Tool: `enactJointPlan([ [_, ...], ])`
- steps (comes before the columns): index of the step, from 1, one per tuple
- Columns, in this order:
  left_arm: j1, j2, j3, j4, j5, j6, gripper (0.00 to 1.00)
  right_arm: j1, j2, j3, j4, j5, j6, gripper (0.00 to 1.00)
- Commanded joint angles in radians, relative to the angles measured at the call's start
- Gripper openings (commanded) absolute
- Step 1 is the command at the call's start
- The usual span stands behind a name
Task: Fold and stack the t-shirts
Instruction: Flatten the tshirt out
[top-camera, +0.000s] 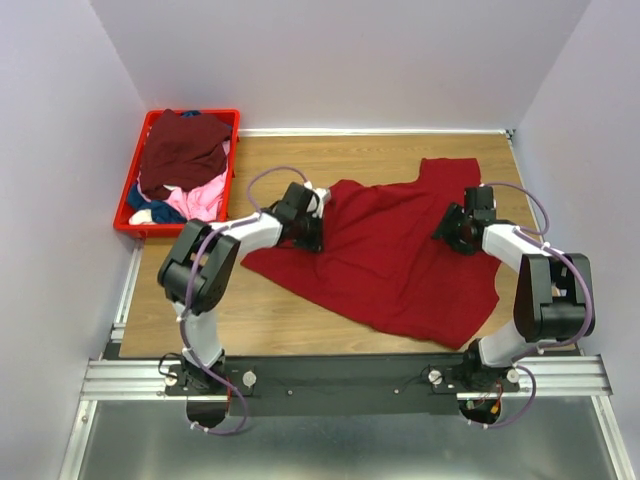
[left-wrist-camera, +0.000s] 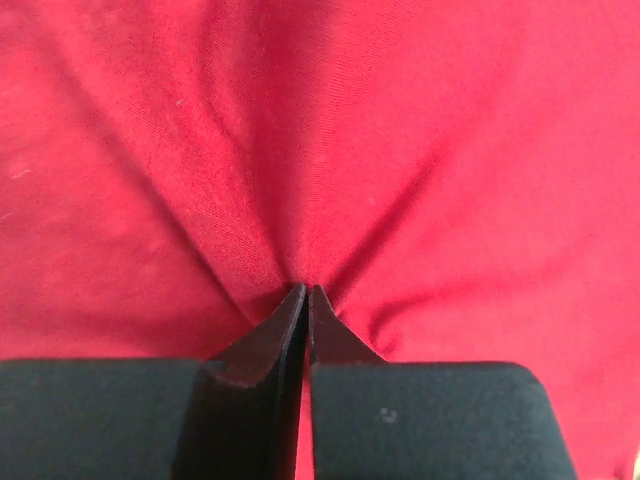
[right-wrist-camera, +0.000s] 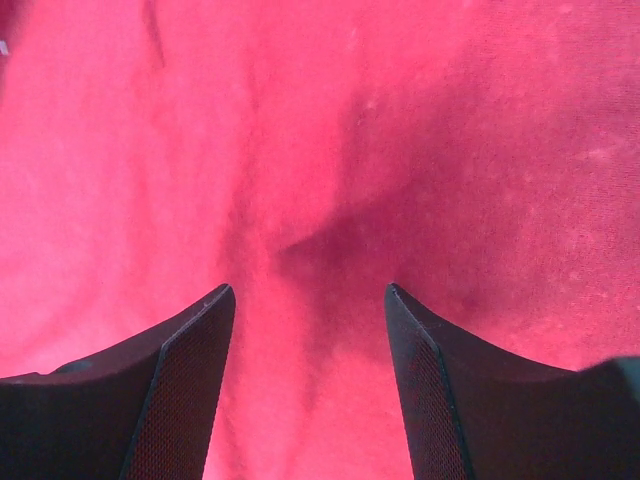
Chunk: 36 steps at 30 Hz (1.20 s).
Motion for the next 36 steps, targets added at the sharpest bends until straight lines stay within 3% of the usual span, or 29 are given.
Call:
enactJointPlan([
  [1, -0.097, -0.089, -0.196, -0.111, 0.095, 0.007, 0.13, 0.024, -0.024, -0.010, 0.013, -0.028, 0.005, 0.69],
  [5, -0.324, -0.227, -0.367, -0.006, 0.251, -0.117, 0.25, 0.029, -0.005, 0.008, 0.013, -0.027, 0.001, 0.69],
  [7, -0.366, -0.319, -0.385, 0.039, 0.272, -0.191, 0.34, 0.032, -0.001, 0.022, 0.013, -0.019, -0.007, 0.69],
  [11, -0.299, -0.476, -0.330, 0.002, 0.136, -0.220, 0.53, 0.033, 0.004, 0.073, 0.013, -0.027, -0.027, 0.69],
  [14, -0.153, -0.530, -0.291, -0.015, -0.048, -0.201, 0.67, 0.032, 0.024, 0.119, 0.016, -0.037, -0.035, 0.69],
  [16, -0.051, -0.532, -0.279, -0.013, -0.094, -0.182, 0.72, 0.033, 0.038, 0.148, 0.017, -0.057, -0.039, 0.69],
  [22, 0.042, -0.435, -0.282, 0.021, -0.112, -0.130, 0.72, 0.035, 0.096, 0.188, 0.051, -0.113, -0.061, 0.69],
  [31, 0.047, -0.303, -0.291, 0.087, -0.043, -0.113, 0.60, 0.035, 0.146, 0.171, 0.073, -0.116, -0.061, 0.68],
  [36, 0.034, -0.255, -0.284, 0.111, 0.000, -0.119, 0.59, 0.035, 0.171, 0.165, 0.083, -0.116, -0.056, 0.68],
])
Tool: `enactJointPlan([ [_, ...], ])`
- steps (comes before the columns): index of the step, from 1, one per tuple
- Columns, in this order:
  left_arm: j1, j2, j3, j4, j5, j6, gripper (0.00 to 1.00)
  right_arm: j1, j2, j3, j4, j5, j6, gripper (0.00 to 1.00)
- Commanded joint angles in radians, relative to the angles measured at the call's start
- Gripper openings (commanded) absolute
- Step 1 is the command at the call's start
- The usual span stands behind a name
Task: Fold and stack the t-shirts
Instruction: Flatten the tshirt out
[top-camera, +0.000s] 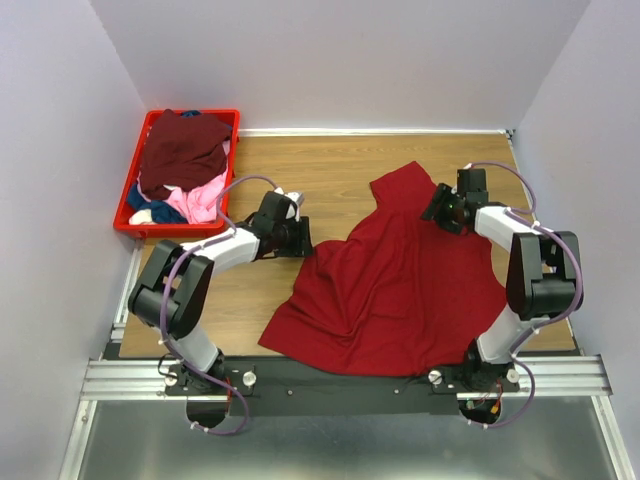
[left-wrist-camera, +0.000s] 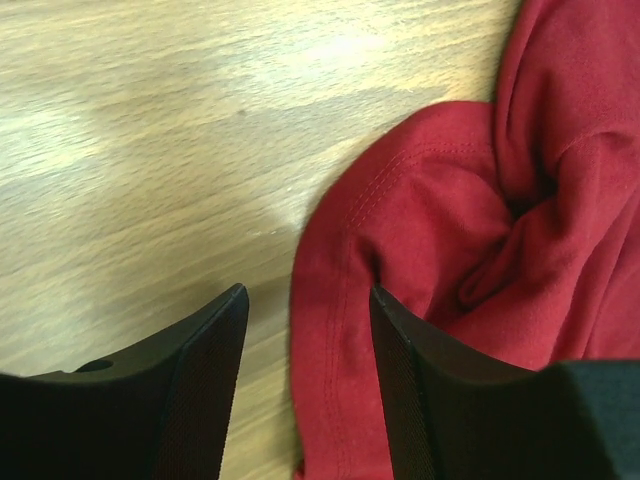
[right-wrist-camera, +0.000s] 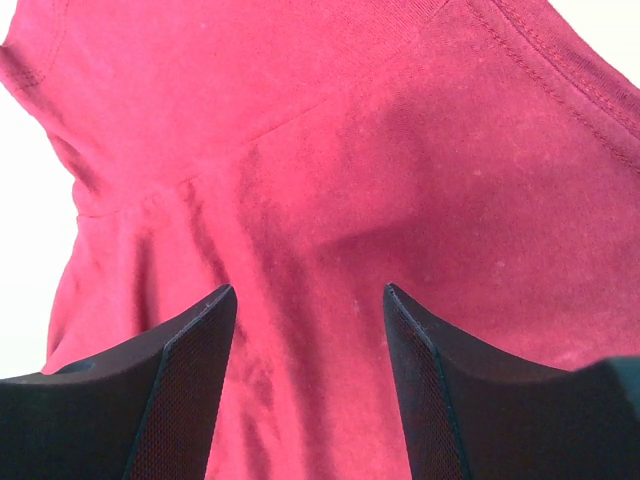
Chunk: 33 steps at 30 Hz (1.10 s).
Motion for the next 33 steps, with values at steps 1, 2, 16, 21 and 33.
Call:
enactJointPlan([
  [1, -0.020, 0.045, 0.013, 0.041, 0.054, 0.007, 0.58, 0.005, 0.033, -0.010, 0.029, -0.021, -0.008, 0.68],
  [2, -0.027, 0.054, 0.016, 0.049, 0.060, 0.003, 0.57, 0.005, 0.041, -0.010, 0.034, -0.021, -0.008, 0.68],
  [16, -0.034, 0.101, 0.073, 0.005, -0.084, 0.000, 0.00, -0.013, 0.081, -0.085, 0.028, 0.194, 0.079, 0.68],
  [21, 0.054, -0.019, 0.140, -0.138, -0.360, 0.070, 0.00, -0.131, 0.029, -0.151, 0.020, 0.200, 0.139, 0.68],
  [33, 0.101, -0.292, 0.263, -0.215, -0.670, 0.122, 0.84, -0.161, -0.245, -0.116, 0.012, 0.193, 0.105, 0.72],
])
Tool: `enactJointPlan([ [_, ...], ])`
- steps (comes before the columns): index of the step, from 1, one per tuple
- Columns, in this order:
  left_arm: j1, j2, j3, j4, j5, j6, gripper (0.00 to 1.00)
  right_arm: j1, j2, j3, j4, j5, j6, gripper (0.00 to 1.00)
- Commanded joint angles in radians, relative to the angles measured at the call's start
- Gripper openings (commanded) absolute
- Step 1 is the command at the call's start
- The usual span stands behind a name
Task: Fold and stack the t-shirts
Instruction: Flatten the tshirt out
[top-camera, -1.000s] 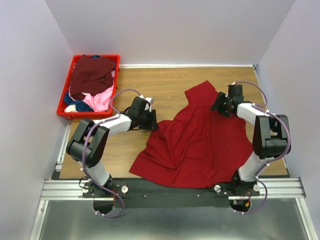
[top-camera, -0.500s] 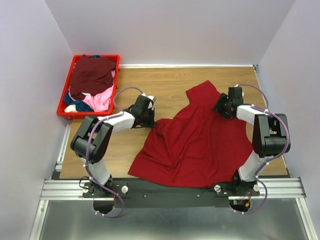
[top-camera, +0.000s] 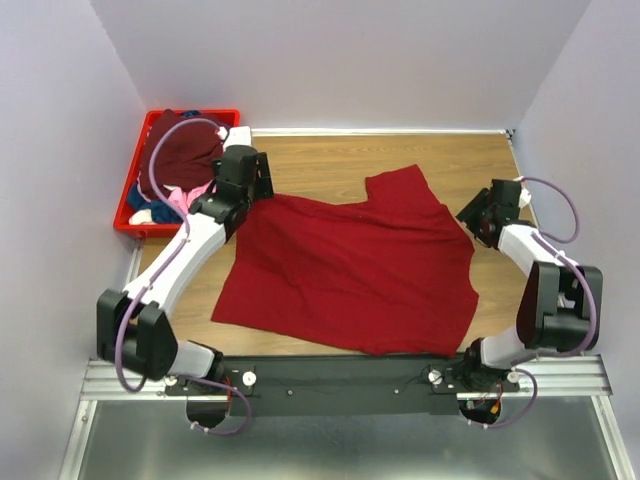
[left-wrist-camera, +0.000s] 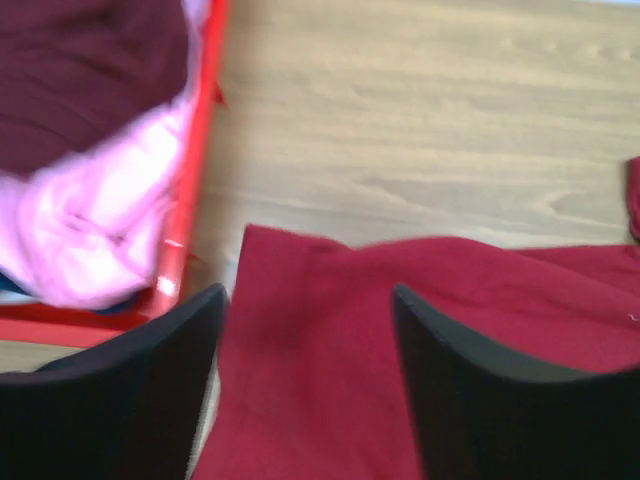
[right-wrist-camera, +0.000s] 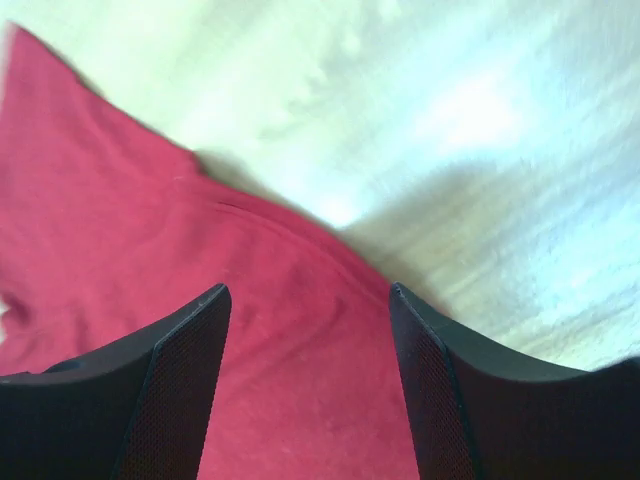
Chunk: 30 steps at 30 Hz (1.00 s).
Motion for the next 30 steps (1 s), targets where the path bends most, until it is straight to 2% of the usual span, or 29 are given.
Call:
enactJointPlan([
  [1, -0.002, -0.066, -0.028, -0.014, -0.077, 0.014, 0.88, 0.003, -0.073, 0.048, -0.025, -0.033, -0.041, 0.72],
  [6, -0.005, -0.098, -0.108, -0.016, 0.019, -0.010, 0.89, 0.027, -0.039, 0.087, -0.024, -0.179, -0.115, 0.71],
  [10, -0.060, -0.121, -0.186, 0.021, 0.104, -0.049, 0.70, 0.112, 0.046, 0.129, -0.019, -0.249, -0.155, 0.68],
  [13, -0.088, -0.092, -0.244, 0.043, 0.223, -0.067, 0.68, 0.158, 0.138, 0.175, -0.016, -0.268, -0.156, 0.66],
  [16, -0.119, -0.028, -0.300, 0.085, 0.343, -0.089, 0.58, 0.169, 0.235, 0.254, -0.003, -0.300, -0.145, 0.65],
  [23, -0.221, 0.090, -0.323, 0.083, 0.440, -0.076, 0.59, 0.169, 0.430, 0.395, 0.028, -0.370, -0.086, 0.65],
  [30, -0.283, 0.175, -0.309, 0.073, 0.521, -0.061, 0.57, 0.159, 0.524, 0.412, 0.039, -0.265, -0.035, 0.65],
])
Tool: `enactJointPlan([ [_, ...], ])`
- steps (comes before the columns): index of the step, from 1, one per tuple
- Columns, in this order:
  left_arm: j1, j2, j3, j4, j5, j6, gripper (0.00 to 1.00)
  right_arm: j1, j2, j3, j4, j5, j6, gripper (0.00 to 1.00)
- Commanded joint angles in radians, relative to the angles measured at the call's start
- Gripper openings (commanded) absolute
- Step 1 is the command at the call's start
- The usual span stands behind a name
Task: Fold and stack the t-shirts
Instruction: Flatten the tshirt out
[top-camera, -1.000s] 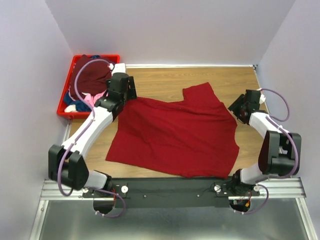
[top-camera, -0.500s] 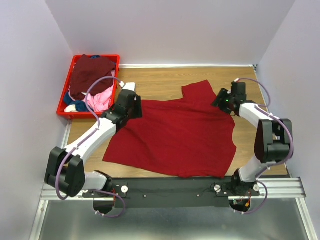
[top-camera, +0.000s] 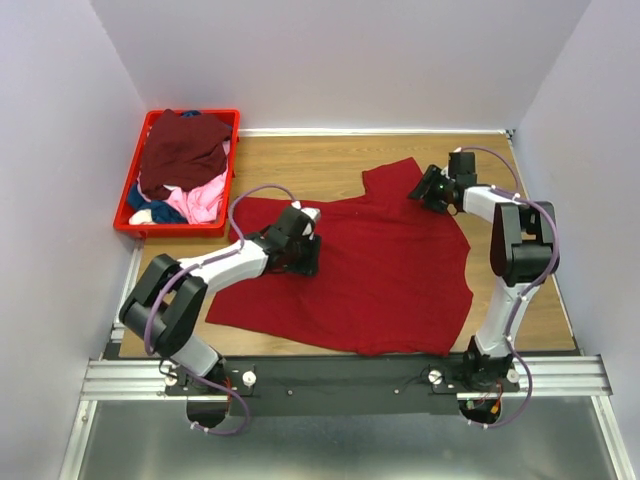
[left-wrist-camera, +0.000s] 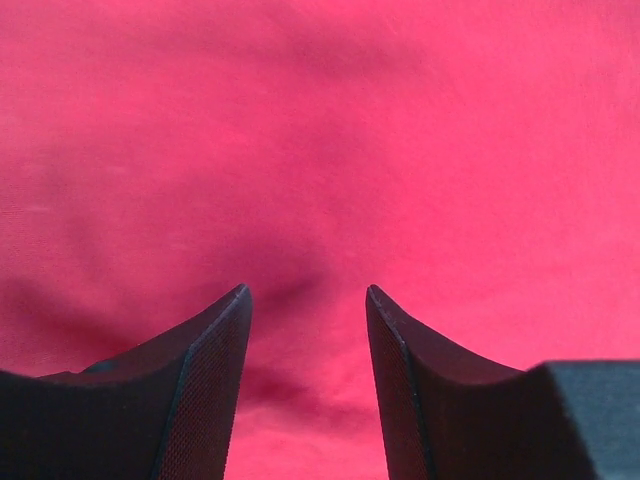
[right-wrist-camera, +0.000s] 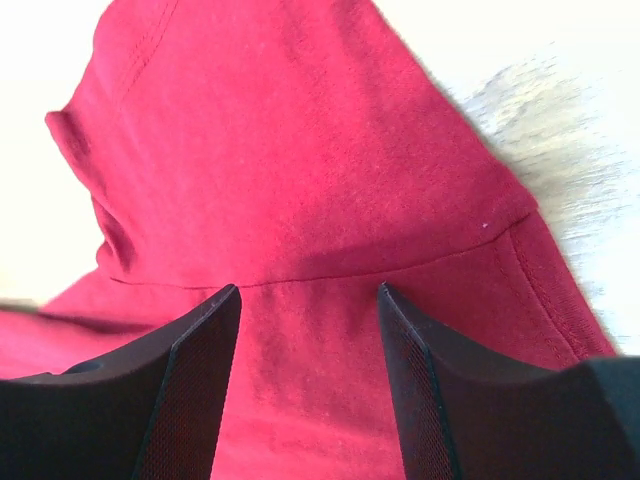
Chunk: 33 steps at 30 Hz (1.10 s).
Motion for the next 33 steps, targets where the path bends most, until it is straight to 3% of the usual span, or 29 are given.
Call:
enactJointPlan([
  [1, -0.026, 0.046, 0.010, 0.003, 0.114, 0.015, 0.51, -0.026, 0.047, -0.016, -0.015, 0.081, 0.044, 0.65],
  [9, -0.105, 0.041, -0.065, -0.009, 0.337, 0.028, 0.48, -0.173, -0.039, -0.133, -0.016, 0.194, 0.108, 0.65],
  [14, -0.174, -0.026, -0.097, -0.032, 0.369, -0.005, 0.48, -0.187, -0.099, -0.176, -0.024, 0.242, 0.088, 0.65],
  [18, -0.184, -0.086, -0.059, -0.028, 0.325, -0.041, 0.54, -0.187, -0.140, -0.165, -0.024, 0.124, 0.027, 0.65],
  [23, -0.048, -0.155, 0.025, -0.015, 0.234, -0.051, 0.59, -0.183, -0.191, -0.104, -0.022, 0.015, -0.018, 0.65],
  [25, 0.074, -0.173, 0.044, 0.026, 0.165, -0.049, 0.59, -0.179, -0.193, -0.067, -0.021, -0.028, -0.031, 0.65],
  [27, 0.173, -0.163, 0.062, 0.058, 0.122, -0.029, 0.56, -0.178, -0.177, -0.034, -0.018, -0.068, -0.033, 0.63],
  [30, 0.235, -0.066, 0.125, 0.042, 0.125, 0.032, 0.49, -0.173, -0.131, 0.005, -0.012, -0.118, -0.024, 0.59],
  [33, 0.290, 0.029, 0.171, 0.034, 0.115, 0.073, 0.30, -0.164, -0.070, 0.061, 0.011, -0.175, -0.004, 0.56],
])
